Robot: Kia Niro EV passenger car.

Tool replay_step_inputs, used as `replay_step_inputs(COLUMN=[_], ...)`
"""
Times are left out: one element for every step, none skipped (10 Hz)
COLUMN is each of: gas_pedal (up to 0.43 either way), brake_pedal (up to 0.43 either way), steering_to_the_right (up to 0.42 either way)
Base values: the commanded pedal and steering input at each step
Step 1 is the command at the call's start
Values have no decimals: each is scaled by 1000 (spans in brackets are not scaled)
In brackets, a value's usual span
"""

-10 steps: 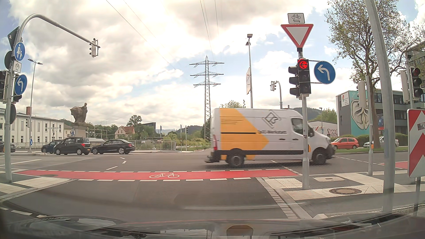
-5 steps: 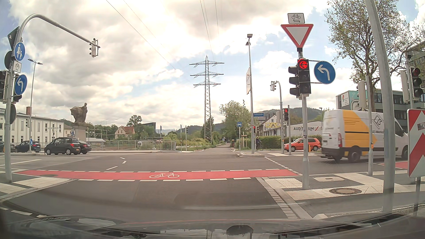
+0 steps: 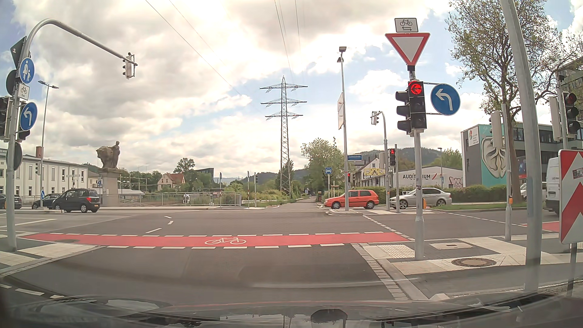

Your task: Follow the waypoints while adhering to traffic rules and regulations

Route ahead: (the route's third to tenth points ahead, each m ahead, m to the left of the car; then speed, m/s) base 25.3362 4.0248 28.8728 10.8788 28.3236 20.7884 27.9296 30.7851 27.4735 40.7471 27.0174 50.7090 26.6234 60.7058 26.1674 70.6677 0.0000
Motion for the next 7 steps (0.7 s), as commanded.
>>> replay_step_inputs(gas_pedal=[0, 0, 0, 0, 0, 0, 0], brake_pedal=[250, 250, 250, 250, 250, 250, 250], steering_to_the_right=[-4, -4, -4, -4, -4, -4, -4])
